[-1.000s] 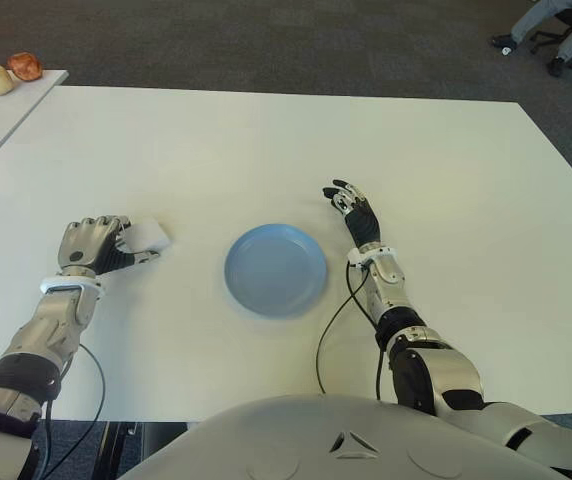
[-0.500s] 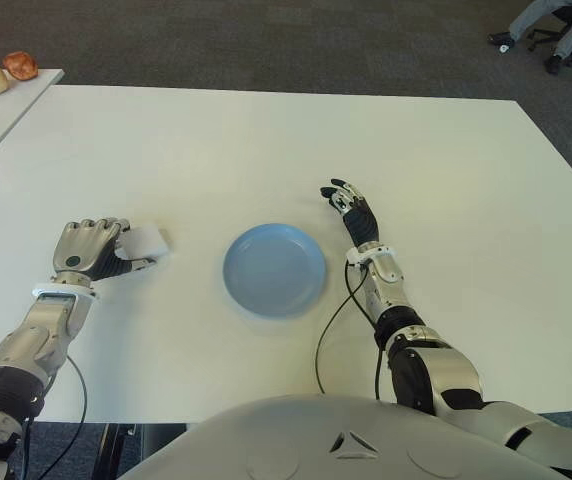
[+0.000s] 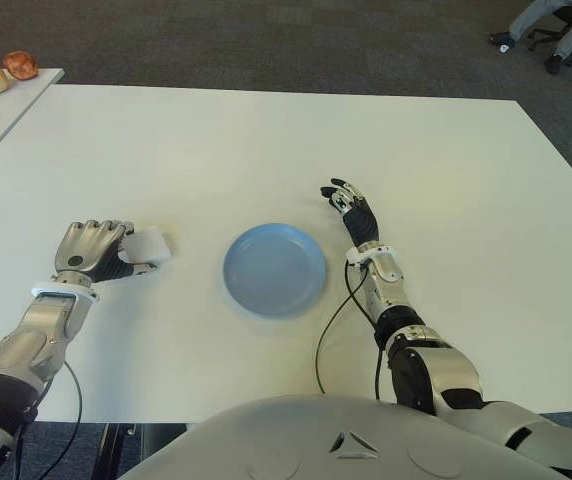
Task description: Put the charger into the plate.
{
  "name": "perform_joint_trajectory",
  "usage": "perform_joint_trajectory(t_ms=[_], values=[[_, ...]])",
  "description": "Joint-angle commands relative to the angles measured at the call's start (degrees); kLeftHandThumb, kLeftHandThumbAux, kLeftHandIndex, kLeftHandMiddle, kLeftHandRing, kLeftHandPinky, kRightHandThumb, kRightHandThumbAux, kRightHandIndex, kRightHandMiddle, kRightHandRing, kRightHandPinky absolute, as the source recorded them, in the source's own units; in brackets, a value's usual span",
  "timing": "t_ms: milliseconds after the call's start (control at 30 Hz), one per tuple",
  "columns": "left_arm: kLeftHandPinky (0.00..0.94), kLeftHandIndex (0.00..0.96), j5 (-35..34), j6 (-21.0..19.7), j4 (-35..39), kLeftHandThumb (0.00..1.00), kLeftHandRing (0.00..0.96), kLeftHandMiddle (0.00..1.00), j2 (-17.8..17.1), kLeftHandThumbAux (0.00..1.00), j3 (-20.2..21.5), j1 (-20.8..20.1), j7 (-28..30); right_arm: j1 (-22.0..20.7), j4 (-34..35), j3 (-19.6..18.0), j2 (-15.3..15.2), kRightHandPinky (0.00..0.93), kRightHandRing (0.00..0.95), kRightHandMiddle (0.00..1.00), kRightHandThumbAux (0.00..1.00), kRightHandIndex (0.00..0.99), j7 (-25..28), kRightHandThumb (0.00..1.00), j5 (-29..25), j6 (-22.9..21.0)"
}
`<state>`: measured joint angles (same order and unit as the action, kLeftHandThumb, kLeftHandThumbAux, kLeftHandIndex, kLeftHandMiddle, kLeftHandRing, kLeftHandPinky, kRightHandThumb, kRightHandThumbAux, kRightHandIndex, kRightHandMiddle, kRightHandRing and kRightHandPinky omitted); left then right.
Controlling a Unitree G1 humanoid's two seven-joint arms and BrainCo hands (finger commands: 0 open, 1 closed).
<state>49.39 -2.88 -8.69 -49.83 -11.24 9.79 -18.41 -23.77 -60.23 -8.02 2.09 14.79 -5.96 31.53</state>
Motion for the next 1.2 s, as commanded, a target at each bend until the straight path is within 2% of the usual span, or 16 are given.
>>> perform_joint_trajectory(t_ms=[33,433,633,1000,1200], values=[[0.834,0.443,-0.3,-3.5,10.3,0.745,0.833,0.840,1.4,0.696,4.0,-1.1,4.5,3.5,-3.8,-0.2,0.6,0.043,0.213,0.314,0.536,0.185,-0.2,0.000,-0.2,-4.1],[0.842,0.442,-1.8,-6.0,18.9,0.747,0.863,0.867,7.0,0.698,8.1,-4.1,8.6,2.9,-4.5,-0.1,0.5,0.032,0.205,0.306,0.536,0.182,-0.9,0.000,0.1,-4.5],[0.855,0.443,-3.1,-5.4,22.1,0.748,0.868,0.873,9.5,0.698,8.8,-6.0,11.5,2.8,-4.7,-0.1,0.5,0.048,0.210,0.308,0.542,0.182,-1.1,0.000,0.2,-4.5],[0.846,0.443,-1.8,-3.5,22.4,0.750,0.870,0.878,12.8,0.697,5.5,-11.1,14.7,2.6,-4.9,-0.2,0.5,0.047,0.208,0.307,0.547,0.174,-0.6,0.000,0.0,-4.5],[0.856,0.443,-2.1,-3.6,23.7,0.750,0.871,0.882,14.6,0.697,4.6,-12.1,17.4,2.7,-4.8,-0.3,0.7,0.060,0.210,0.305,0.545,0.172,-0.2,0.000,-0.2,-4.4]])
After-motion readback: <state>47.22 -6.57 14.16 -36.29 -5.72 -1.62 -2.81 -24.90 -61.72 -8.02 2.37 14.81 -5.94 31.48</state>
